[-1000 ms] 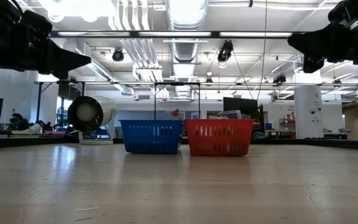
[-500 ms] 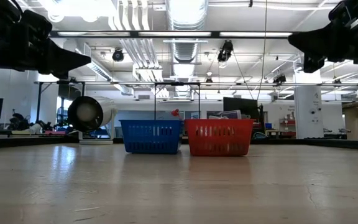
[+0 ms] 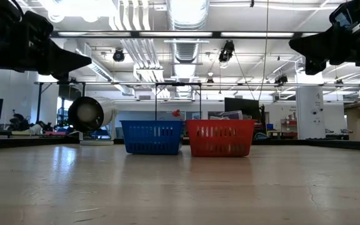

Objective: Pick & Place Office items
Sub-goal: Return to Home Position

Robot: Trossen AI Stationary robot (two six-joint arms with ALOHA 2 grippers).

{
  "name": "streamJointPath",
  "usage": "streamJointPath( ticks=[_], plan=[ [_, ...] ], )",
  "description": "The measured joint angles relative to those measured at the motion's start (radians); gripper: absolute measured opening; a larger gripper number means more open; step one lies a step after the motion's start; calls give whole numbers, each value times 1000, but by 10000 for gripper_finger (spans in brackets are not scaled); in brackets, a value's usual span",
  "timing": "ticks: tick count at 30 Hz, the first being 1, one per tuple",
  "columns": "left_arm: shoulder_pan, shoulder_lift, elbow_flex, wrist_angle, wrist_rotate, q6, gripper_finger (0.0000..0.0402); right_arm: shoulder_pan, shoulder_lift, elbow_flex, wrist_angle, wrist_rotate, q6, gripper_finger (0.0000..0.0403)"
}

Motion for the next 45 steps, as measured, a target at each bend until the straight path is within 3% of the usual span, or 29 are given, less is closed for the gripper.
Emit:
streamJointPath(
  ticks=[45],
  plan=[
    [0,1,0,0,0,-23,3,0,1,0,-8,-1,-1,8]
  ],
)
